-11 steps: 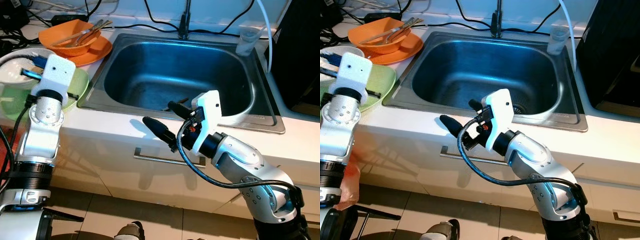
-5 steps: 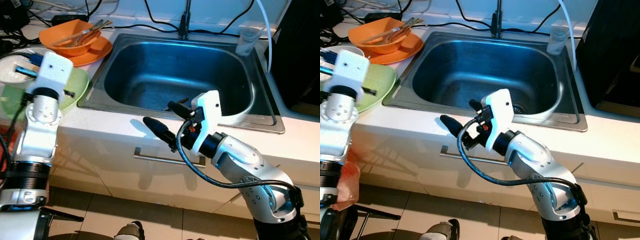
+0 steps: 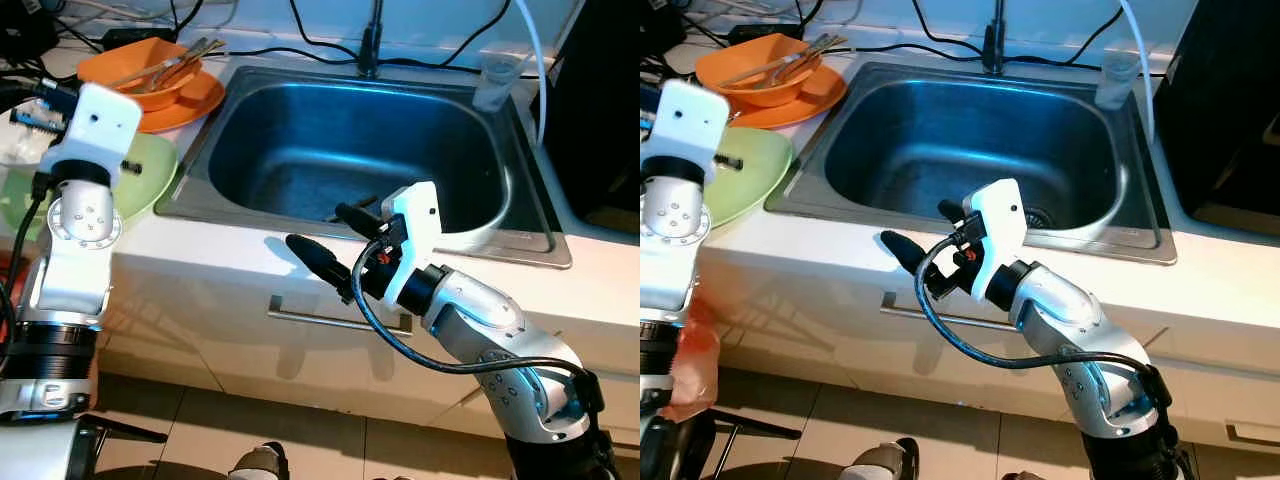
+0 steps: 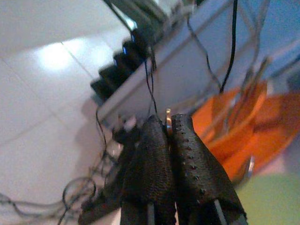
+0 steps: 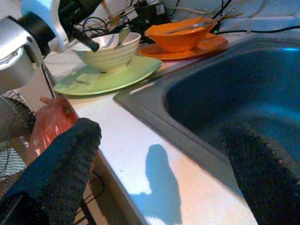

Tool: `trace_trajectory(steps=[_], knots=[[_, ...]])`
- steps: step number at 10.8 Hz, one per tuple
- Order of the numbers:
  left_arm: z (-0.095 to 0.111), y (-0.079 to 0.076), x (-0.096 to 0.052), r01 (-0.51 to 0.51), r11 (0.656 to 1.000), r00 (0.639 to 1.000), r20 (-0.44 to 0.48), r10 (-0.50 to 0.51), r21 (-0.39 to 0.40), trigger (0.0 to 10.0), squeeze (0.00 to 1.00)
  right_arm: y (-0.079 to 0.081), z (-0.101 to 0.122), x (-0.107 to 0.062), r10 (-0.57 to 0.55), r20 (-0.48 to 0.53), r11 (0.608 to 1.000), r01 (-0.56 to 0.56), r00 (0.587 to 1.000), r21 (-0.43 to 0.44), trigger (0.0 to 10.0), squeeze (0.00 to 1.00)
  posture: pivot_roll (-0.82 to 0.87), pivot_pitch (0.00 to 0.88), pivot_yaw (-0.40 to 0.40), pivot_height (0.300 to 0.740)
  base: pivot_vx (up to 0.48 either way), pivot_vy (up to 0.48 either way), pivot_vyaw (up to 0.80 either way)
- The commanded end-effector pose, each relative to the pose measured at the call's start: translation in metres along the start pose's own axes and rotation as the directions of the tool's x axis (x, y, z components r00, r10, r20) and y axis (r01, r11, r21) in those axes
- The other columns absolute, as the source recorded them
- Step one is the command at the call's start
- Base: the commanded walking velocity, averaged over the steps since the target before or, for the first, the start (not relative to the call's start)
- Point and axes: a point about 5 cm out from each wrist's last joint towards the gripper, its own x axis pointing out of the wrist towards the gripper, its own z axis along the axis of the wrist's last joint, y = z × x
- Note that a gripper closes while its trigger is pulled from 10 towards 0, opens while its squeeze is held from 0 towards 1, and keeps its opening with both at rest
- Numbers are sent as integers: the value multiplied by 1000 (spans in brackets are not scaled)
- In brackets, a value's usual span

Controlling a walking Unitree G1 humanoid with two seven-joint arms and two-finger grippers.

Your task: Kitchen organization

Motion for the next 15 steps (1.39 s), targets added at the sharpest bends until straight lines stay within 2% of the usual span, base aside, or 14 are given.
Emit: trace_trajectory(steps=[1, 4, 6, 10, 13, 15], knots=[[14, 4, 4, -21, 1000, 997, 76, 21, 1, 0, 0, 0, 4, 2, 5, 18, 1000, -5, 1000, -17, 10000, 0, 108, 106, -1, 740, 0, 0, 0], [41, -11, 9, -9, 998, 986, 168, 19, -59, 0, 0, -11, 17, -1, -72, 83, 995, 77, 994, -67, 10000, 0, 83, 90, -1, 740, 0, 0, 0], [59, -23, 12, 30, 993, 973, 231, -3, -113, 0, 0, -23, 19, -6, -144, 82, 985, 151, 986, -86, 10000, 0, 66, 83, 3, 740, 0, 0, 0], [79, -42, 12, 103, 973, 959, 281, -43, -206, 0, 0, -28, 19, -10, -175, 82, 979, 182, 981, -92, 10000, 0, 54, 77, 10, 740, 0, 0, -200], [90, -67, 3, 220, 924, 948, 293, -126, -314, 0, 0, -35, 21, -18, -214, 82, 969, 222, 973, -111, 10000, 0, 36, 78, 14, 740, 0, 0, 0], [87, -84, -4, 295, 860, 945, 261, -198, -416, 0, 0, -39, 22, -24, -229, 72, 963, 237, 971, -126, 10000, 0, 20, 83, 18, 740, 0, 0, 0]])
